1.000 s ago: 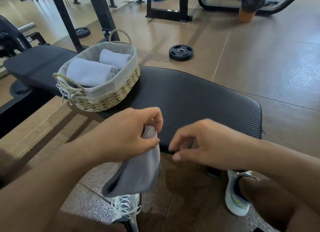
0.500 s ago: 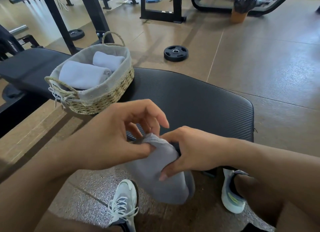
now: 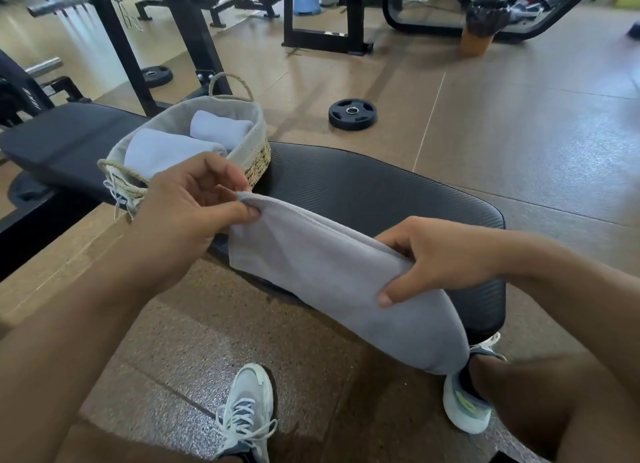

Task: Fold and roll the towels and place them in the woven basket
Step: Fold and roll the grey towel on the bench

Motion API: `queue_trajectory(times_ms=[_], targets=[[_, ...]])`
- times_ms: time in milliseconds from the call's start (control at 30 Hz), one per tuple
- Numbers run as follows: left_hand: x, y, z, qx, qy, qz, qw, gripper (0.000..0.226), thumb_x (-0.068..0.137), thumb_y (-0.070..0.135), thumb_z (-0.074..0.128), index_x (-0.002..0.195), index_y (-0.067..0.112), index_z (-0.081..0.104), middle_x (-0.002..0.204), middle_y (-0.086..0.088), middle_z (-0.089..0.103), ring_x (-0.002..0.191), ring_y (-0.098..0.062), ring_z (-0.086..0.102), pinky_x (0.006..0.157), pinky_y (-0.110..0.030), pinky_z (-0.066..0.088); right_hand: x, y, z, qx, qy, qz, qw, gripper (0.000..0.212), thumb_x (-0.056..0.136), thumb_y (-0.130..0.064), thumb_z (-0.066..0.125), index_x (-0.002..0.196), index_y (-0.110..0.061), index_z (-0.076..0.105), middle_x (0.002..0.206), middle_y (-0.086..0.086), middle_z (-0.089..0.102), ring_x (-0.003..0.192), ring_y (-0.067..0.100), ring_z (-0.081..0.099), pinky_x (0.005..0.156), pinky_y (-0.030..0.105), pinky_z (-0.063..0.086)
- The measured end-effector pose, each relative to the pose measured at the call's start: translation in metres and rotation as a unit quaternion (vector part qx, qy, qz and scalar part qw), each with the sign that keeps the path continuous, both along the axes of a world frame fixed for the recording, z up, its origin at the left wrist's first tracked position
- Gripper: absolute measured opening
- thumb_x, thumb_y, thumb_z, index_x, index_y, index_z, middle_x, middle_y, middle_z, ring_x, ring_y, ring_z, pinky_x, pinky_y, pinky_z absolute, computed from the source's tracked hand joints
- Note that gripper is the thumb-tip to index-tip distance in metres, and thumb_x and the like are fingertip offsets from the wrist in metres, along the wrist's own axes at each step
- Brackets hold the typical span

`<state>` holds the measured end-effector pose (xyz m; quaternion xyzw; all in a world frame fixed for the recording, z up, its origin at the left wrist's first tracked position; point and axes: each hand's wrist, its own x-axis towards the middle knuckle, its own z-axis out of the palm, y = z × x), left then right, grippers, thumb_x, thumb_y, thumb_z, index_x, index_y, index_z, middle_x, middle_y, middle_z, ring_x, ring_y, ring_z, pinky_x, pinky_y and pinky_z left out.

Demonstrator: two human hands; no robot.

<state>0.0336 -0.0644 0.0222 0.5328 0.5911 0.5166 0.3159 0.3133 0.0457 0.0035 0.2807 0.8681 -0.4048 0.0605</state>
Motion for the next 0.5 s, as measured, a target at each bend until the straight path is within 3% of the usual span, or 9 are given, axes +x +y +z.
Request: queue_trajectory(times_ms=[67, 167, 267, 367, 500], targets=[[-0.002, 0.002, -0.002, -0.003, -0.001, 0.021, 1.000, 0.040, 0.078, -0.007, 0.074, 0.075, 0.032, 0.067, 0.079, 0.004, 0.067, 0.073, -0.014, 0.061, 0.059, -0.034, 0.052, 0.008, 0.006, 0.003, -0.029, -0.032, 0.009, 0.999, 0.030, 0.081, -0.033, 0.084, 0.109, -0.031, 0.073, 0.102, -0.015, 0.076, 0.092, 0.004, 0.073, 0.084, 0.030, 0.061], [-0.009, 0.007, -0.009, -0.009, -0.017, 0.059, 0.998, 0.038, 0.080, -0.007, 0.074, 0.073, 0.031, 0.067, 0.072, 0.008, 0.065, 0.069, -0.014, 0.058, 0.058, -0.033, 0.050, 0.022, 0.015, 0.009, -0.064, -0.064, 0.006, 0.996, 0.024, 0.080, -0.022, 0.085, 0.100, -0.031, 0.074, 0.096, -0.015, 0.077, 0.089, 0.005, 0.074, 0.076, 0.023, 0.058], [-0.016, 0.014, -0.023, -0.038, -0.028, 0.093, 0.995, 0.034, 0.079, -0.008, 0.074, 0.074, 0.025, 0.066, 0.074, -0.003, 0.063, 0.070, -0.019, 0.057, 0.063, -0.039, 0.054, 0.036, 0.028, 0.012, -0.088, -0.076, -0.019, 0.993, 0.029, 0.080, -0.013, 0.084, 0.103, -0.027, 0.074, 0.097, -0.011, 0.078, 0.090, 0.008, 0.074, 0.073, 0.021, 0.056], [-0.019, 0.026, -0.043, -0.077, -0.019, 0.118, 0.990, 0.032, 0.078, -0.010, 0.074, 0.077, 0.021, 0.065, 0.077, -0.009, 0.061, 0.074, -0.025, 0.059, 0.068, -0.049, 0.059, 0.046, 0.042, 0.010, -0.061, -0.051, -0.081, 0.994, 0.030, 0.072, -0.020, 0.079, 0.100, -0.027, 0.074, 0.095, -0.008, 0.077, 0.088, 0.010, 0.073, 0.071, 0.023, 0.055], [-0.021, 0.042, -0.065, -0.112, 0.040, 0.138, 0.983, 0.031, 0.079, -0.007, 0.075, 0.084, 0.022, 0.065, 0.080, -0.003, 0.062, 0.078, -0.021, 0.058, 0.081, -0.059, 0.059, 0.050, 0.063, -0.007, 0.002, -0.006, -0.215, 0.977, 0.015, 0.077, -0.020, 0.085, 0.080, -0.022, 0.071, 0.071, -0.009, 0.072, 0.071, 0.012, 0.066, 0.059, 0.022, 0.048]])
